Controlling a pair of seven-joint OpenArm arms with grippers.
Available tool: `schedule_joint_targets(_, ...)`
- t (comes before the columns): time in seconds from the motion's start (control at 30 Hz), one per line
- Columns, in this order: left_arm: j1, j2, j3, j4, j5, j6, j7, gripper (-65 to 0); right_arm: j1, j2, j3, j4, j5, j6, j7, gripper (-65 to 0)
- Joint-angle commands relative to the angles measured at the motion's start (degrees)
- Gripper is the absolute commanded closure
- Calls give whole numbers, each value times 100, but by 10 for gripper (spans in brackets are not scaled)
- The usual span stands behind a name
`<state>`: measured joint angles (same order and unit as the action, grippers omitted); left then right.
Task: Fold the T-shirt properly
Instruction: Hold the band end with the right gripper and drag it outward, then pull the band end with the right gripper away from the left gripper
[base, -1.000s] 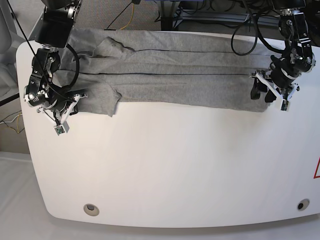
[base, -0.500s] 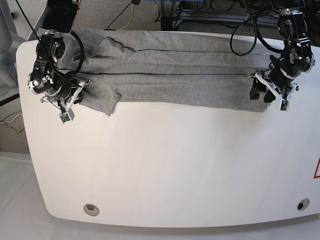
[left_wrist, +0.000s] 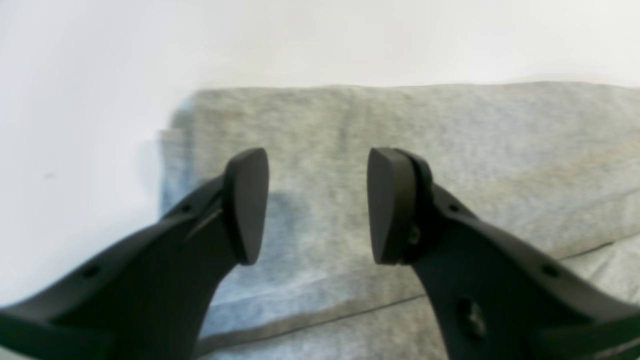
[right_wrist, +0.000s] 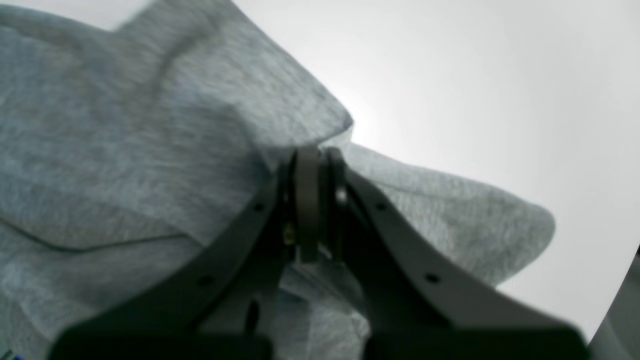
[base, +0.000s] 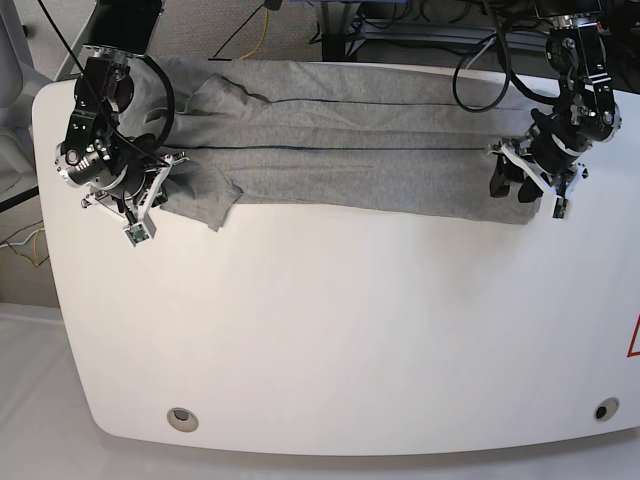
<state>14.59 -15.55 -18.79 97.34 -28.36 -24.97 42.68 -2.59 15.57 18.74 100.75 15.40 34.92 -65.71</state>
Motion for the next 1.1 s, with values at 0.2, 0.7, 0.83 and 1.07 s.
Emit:
schedule_joint_targets(0.2, -48, -76, -33, 99, -70, -22, -96, -291, -370, 65, 20, 303, 3, 3, -9, -18)
schedule_joint_targets(0.7, -48, -67, -33, 90, -70, -22, -96, -291, -1126, 56, 11, 901, 3, 3, -18, -16)
schedule_joint_targets(0.83, -48, -67, -25, 90, -70, -22, -96, -291, -1196, 56, 11, 901, 3, 3, -97, -16)
schedule_joint_targets(1.07, -48, 21, -25, 90, -61, -22, -96, -291, -1407, 56, 20, 936, 3, 3, -114, -16)
